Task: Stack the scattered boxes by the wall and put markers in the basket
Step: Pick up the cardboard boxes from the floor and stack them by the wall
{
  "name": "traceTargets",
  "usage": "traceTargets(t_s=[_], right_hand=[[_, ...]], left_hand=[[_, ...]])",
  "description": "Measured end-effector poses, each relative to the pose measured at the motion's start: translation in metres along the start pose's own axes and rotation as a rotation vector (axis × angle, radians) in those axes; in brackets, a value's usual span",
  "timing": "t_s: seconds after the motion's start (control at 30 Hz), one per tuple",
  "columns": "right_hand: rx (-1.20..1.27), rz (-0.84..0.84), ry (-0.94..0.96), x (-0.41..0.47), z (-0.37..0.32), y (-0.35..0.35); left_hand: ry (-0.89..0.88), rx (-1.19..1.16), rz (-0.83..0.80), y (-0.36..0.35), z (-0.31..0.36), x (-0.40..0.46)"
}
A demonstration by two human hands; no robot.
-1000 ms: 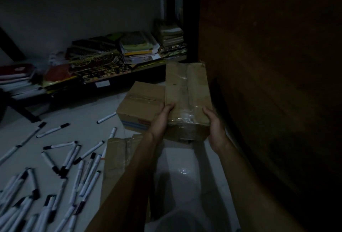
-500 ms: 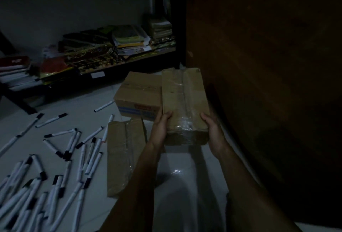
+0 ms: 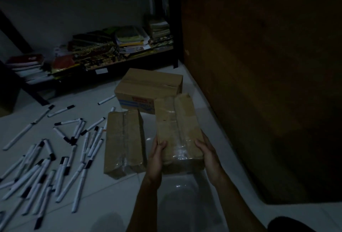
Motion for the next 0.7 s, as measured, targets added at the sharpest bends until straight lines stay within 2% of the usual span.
traceTargets(t_s=[0.13,0.3,0.47,0.7], right_hand=[[-0.049,-0.025,0.004,-0.001,0.024,0.006],[-0.059,-0.061,-0.087,-0.002,0.069,0.003],[-0.211,-0.074,-0.112,-0.006,0.103,0.004],[-0.282,-0.111,-0.138,-0.011,0.122,0.002]], left_hand=[[0.032,-0.008,0.061,0.007,-0.025,-0.009],[0.046,-0.003,0.12,0.026,-0.052,-0.011],[0.031,0.08,0.163,0.039,-0.067,-0.009],[0.013,0.233,0.205,0.043,-0.077,-0.012]])
Point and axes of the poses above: each hand's wrist, its own x-axis towards the middle knuckle, its own y-axis out of the back of the hand, z = x × y, the point moved 8 cm from there along x, towards the middle knuckle, and after that the axes turned 2 degrees about z, right-handed, at the moved point
